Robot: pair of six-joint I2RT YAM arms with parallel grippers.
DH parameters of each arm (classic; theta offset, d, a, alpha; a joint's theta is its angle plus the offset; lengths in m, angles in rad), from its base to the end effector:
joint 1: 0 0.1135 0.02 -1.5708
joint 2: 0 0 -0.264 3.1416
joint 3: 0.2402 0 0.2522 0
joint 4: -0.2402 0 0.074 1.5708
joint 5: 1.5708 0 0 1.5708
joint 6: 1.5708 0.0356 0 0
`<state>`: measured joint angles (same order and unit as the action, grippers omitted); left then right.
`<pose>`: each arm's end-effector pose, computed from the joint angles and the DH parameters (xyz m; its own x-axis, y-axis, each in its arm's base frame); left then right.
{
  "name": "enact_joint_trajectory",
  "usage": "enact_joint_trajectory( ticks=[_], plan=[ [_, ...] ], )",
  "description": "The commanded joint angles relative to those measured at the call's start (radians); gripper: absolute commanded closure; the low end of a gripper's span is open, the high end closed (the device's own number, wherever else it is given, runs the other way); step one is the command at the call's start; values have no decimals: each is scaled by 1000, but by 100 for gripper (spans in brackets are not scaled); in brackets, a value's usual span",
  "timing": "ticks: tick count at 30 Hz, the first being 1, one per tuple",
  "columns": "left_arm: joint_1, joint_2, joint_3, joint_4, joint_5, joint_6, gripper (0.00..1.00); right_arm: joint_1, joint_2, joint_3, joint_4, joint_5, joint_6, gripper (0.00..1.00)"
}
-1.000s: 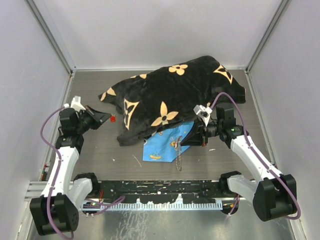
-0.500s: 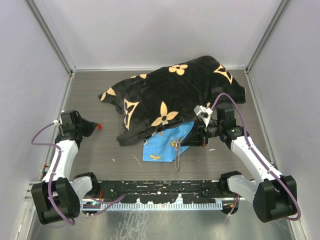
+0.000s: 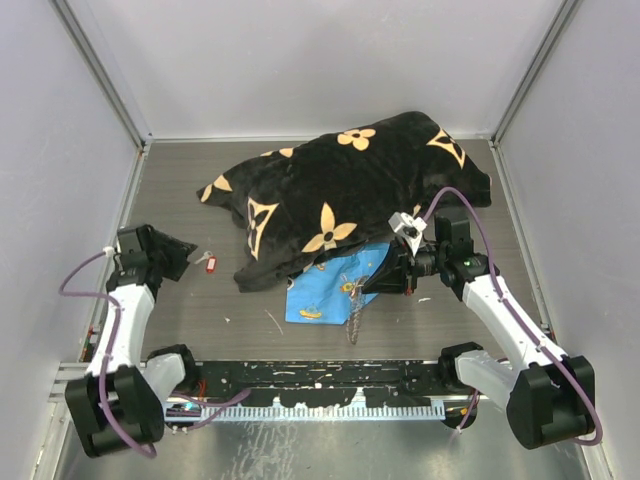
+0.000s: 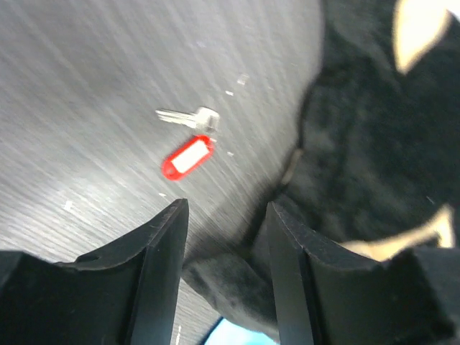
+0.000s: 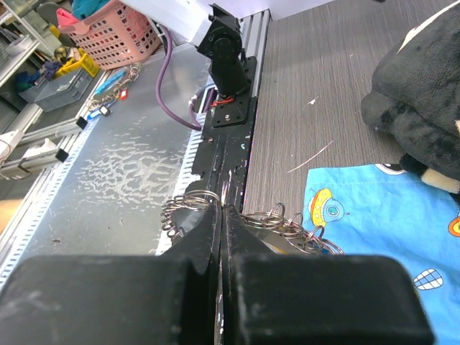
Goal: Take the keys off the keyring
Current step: Place the key at the center of the board.
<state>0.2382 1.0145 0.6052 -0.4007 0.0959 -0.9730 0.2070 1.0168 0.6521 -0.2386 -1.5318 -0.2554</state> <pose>0.1997 0.0450 0.2160 -0.2550 -0.9086 -0.3307 -0.6778 0.4119 -0.6090 0.1820 0.0746 0.2639 -0.3318 -0.0797 -0.9400 -0.9272 -0.1562 0.3405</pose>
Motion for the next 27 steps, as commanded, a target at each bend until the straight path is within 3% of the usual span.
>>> enact_joint_trajectory(
  ticks=[1, 5, 9, 15, 20, 27],
  plan=[
    [6, -151, -13, 78, 222, 75, 50, -10, -27, 3, 43, -57, 11, 99],
    [-7, -277, -100, 269, 467, 82, 47, -24, -28, 8, 42, -64, 21, 99],
    [-102, -379, -115, 350, 549, 86, 44, -44, -31, 24, 42, -63, 43, 99],
    [-369, -459, -127, 465, 454, 123, 43, -55, -40, 60, 41, -23, 86, 99],
    [-602, -428, -166, 607, 363, 152, 44, -57, -47, 119, 0, 44, 99, 99],
    [-869, -322, -167, 689, 219, 244, 44, -43, 15, 361, -538, 263, -363, 99]
  ],
)
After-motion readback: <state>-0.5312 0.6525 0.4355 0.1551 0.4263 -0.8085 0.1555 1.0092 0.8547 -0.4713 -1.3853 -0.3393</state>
